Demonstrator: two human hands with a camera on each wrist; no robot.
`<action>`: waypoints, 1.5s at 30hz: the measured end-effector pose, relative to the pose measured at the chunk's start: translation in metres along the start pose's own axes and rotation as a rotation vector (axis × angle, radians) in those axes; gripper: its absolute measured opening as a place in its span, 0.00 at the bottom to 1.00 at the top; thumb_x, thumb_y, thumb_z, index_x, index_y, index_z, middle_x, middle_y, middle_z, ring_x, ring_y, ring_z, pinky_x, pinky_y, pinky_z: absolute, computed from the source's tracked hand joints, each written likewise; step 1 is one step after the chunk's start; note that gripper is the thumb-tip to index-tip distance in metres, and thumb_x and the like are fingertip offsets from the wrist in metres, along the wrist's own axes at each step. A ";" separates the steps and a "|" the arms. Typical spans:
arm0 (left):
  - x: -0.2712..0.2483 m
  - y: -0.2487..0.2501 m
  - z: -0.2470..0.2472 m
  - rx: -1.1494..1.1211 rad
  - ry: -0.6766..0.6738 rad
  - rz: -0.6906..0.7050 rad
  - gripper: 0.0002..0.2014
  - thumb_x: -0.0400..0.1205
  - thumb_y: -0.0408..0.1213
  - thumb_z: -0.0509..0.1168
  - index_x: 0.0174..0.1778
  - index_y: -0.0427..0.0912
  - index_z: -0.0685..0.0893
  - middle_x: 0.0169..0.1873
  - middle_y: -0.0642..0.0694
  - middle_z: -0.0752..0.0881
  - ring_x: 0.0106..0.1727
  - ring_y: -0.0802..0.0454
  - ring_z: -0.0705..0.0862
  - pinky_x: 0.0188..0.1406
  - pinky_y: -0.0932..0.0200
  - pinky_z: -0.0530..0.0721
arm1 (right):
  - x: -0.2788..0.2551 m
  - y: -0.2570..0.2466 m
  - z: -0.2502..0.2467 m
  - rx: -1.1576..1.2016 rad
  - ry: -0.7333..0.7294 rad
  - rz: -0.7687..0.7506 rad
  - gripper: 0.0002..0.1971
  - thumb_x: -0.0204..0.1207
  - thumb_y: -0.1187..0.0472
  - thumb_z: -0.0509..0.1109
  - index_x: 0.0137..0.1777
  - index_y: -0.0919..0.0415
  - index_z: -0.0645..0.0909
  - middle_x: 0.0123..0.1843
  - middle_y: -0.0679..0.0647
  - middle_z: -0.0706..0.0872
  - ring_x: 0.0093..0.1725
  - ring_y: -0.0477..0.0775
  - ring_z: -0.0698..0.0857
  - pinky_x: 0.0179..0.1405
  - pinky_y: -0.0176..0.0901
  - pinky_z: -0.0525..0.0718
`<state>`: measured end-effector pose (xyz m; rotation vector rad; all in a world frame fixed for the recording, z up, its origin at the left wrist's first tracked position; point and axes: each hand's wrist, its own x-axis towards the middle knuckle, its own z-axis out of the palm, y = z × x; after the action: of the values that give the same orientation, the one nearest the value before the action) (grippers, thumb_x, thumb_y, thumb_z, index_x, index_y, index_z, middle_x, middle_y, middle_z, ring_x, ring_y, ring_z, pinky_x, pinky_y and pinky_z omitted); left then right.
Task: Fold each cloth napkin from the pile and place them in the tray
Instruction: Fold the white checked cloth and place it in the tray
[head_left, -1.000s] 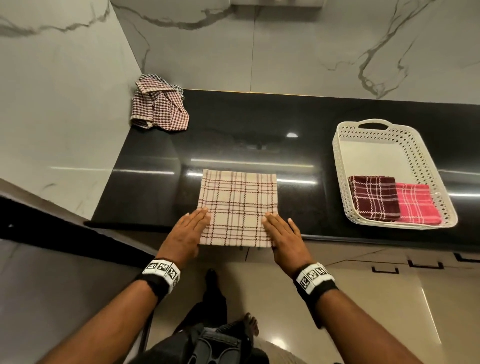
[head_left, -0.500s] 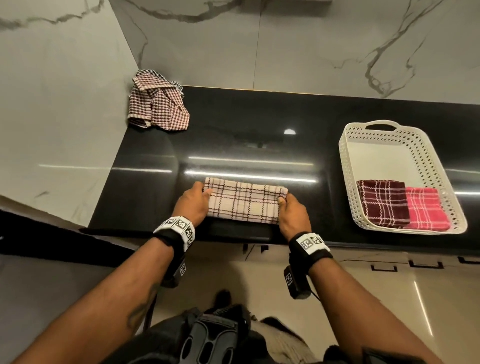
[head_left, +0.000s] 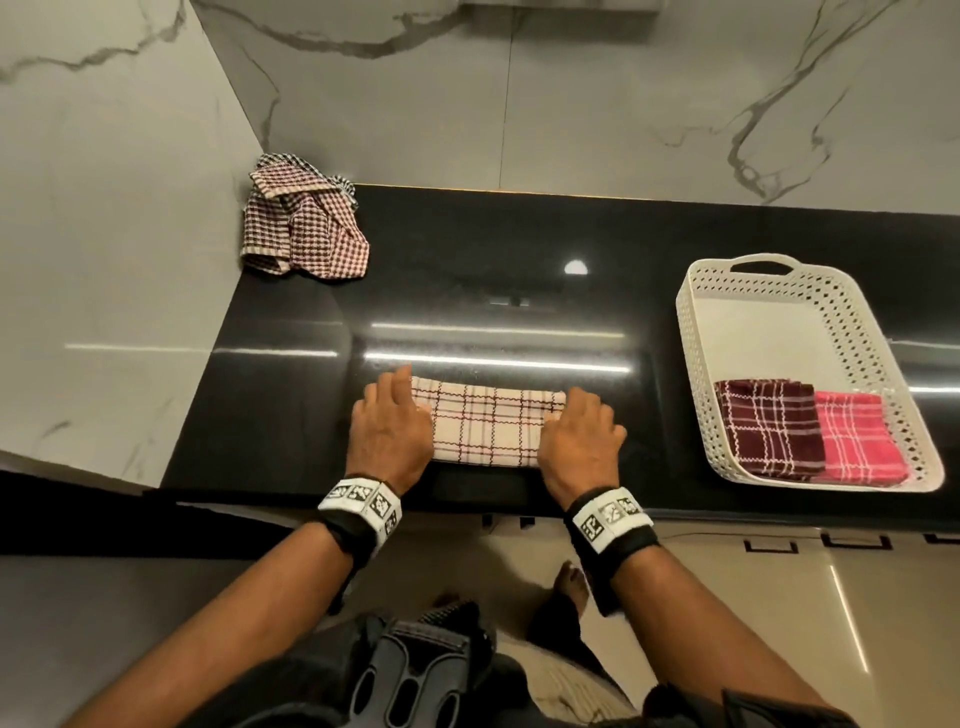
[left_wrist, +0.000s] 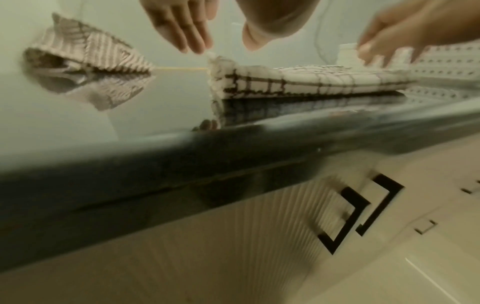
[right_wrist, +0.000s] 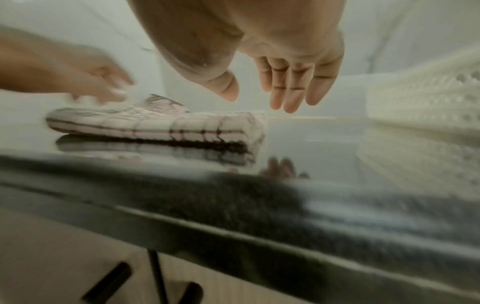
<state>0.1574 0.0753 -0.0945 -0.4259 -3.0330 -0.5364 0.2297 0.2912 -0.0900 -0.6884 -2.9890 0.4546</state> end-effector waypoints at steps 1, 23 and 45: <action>-0.002 0.006 0.002 0.030 0.030 0.130 0.25 0.82 0.39 0.61 0.76 0.39 0.70 0.67 0.38 0.78 0.64 0.38 0.78 0.63 0.39 0.77 | -0.005 -0.006 0.000 -0.033 0.019 -0.135 0.16 0.78 0.59 0.62 0.64 0.60 0.72 0.59 0.58 0.79 0.59 0.64 0.79 0.57 0.63 0.77; -0.041 0.028 0.020 0.164 -0.208 0.529 0.23 0.83 0.49 0.58 0.74 0.45 0.76 0.72 0.43 0.79 0.69 0.44 0.80 0.71 0.40 0.77 | 0.018 0.021 -0.010 -0.131 -0.425 -0.431 0.37 0.84 0.35 0.52 0.85 0.58 0.56 0.88 0.57 0.55 0.88 0.57 0.49 0.84 0.71 0.44; -0.083 -0.029 0.035 0.148 -0.175 0.508 0.35 0.77 0.47 0.63 0.81 0.38 0.69 0.77 0.39 0.71 0.76 0.41 0.72 0.76 0.42 0.74 | -0.042 0.024 0.034 -0.138 -0.343 -0.819 0.45 0.70 0.49 0.77 0.85 0.55 0.60 0.86 0.57 0.64 0.85 0.59 0.62 0.80 0.67 0.58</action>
<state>0.2298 0.0389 -0.1434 -1.2373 -2.9104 -0.2500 0.2745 0.2841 -0.1288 0.6865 -3.2506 0.3229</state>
